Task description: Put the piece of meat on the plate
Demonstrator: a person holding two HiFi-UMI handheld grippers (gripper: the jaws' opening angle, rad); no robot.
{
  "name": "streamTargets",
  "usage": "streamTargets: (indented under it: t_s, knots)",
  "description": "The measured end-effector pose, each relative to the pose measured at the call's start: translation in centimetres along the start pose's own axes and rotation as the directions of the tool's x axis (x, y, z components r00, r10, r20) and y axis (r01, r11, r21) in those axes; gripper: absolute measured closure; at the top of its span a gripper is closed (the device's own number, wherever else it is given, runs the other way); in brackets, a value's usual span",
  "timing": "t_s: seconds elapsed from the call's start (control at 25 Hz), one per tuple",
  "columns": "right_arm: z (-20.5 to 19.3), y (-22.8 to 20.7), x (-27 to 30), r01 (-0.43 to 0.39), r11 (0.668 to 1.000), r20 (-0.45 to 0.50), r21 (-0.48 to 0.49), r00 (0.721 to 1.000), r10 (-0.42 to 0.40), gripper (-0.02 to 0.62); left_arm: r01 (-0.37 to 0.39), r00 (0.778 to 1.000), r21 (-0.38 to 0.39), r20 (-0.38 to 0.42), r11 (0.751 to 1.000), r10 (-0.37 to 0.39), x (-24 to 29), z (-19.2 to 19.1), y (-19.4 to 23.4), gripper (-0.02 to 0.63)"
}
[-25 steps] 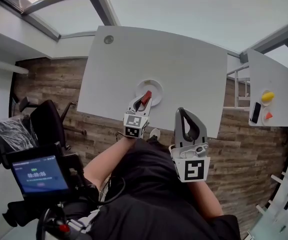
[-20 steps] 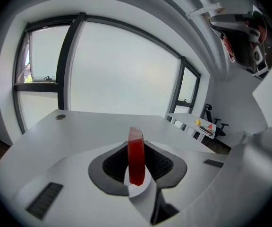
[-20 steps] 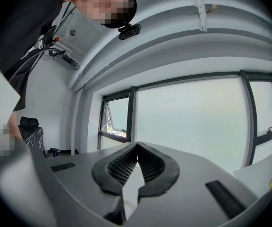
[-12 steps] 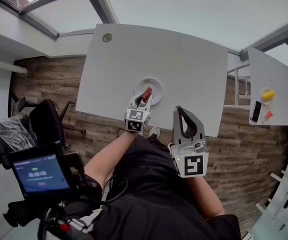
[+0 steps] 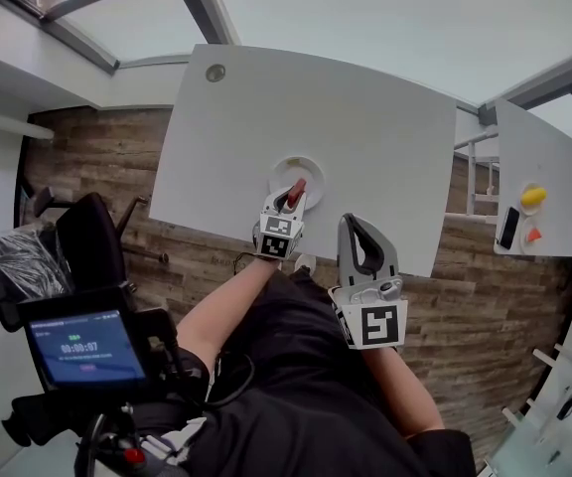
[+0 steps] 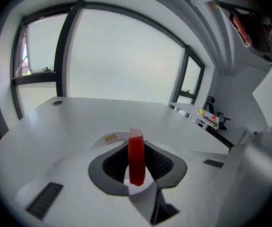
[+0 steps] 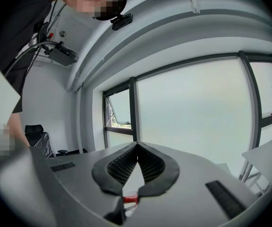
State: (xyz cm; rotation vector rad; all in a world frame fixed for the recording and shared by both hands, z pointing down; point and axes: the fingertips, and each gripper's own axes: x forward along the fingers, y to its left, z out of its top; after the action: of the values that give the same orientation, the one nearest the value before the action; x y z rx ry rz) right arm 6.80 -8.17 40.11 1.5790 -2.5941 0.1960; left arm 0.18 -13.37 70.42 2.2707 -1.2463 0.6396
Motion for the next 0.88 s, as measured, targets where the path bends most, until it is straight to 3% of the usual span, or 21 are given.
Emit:
streamTargets:
  t_s: [0.2, 0.52, 0.88]
  knots:
    - [-0.3, -0.2, 0.6, -0.004, 1.000, -0.010, -0.009, 1.000, 0.004, 0.591, 0.044, 0.998, 0.027, -0.051, 0.999, -0.043, 1.7, -1.6, -0.2, 0.512]
    - [-0.4, -1.9, -0.9, 0.065, 0.998, -0.015, -0.001, 0.998, -0.065, 0.591, 0.078, 0.995, 0.068, -0.064, 0.995, -0.074, 1.9, -1.7, -0.7, 0.512]
    - [-0.2, -1.6, -1.4, 0.073, 0.997, -0.014, -0.007, 0.997, -0.073, 0.591, 0.086, 0.996, 0.007, -0.028, 0.996, -0.086, 2.2, -0.6, 0.1, 0.511]
